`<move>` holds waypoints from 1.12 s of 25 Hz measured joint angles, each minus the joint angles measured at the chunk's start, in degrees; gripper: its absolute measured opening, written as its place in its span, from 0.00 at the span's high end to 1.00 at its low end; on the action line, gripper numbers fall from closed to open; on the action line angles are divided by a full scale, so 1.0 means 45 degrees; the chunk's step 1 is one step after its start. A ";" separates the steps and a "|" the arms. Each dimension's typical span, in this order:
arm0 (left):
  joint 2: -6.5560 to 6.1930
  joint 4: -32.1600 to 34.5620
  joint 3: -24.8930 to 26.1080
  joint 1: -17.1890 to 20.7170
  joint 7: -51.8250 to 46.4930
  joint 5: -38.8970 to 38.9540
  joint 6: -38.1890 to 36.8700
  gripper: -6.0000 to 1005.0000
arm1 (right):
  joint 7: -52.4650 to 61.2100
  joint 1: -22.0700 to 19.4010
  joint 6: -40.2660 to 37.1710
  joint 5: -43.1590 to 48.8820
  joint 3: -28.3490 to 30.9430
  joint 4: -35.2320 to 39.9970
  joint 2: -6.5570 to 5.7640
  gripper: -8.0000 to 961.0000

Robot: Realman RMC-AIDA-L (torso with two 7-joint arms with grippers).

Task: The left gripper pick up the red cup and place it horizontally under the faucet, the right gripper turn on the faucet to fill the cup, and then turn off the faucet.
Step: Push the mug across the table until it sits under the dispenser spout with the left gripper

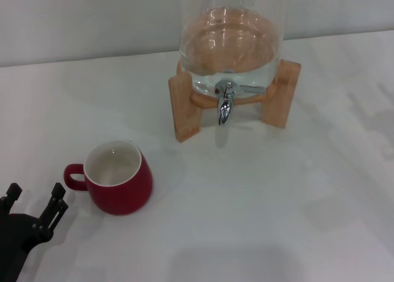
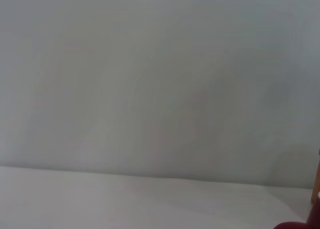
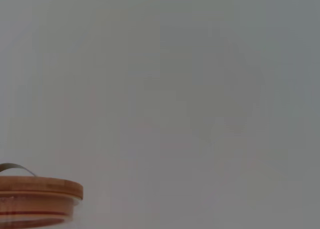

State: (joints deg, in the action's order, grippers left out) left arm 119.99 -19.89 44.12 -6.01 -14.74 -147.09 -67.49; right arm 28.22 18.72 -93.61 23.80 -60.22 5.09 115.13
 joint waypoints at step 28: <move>-0.0063 0.0046 -0.0163 -0.0363 -0.0025 -0.0086 0.0240 0.14 | 0.0000 0.0000 0.0003 0.0003 -0.0131 0.0000 0.0000 0.20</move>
State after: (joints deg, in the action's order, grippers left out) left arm 119.71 -19.69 43.39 -7.65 -14.86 -147.48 -66.41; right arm 28.22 18.72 -93.60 23.82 -60.81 5.09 115.14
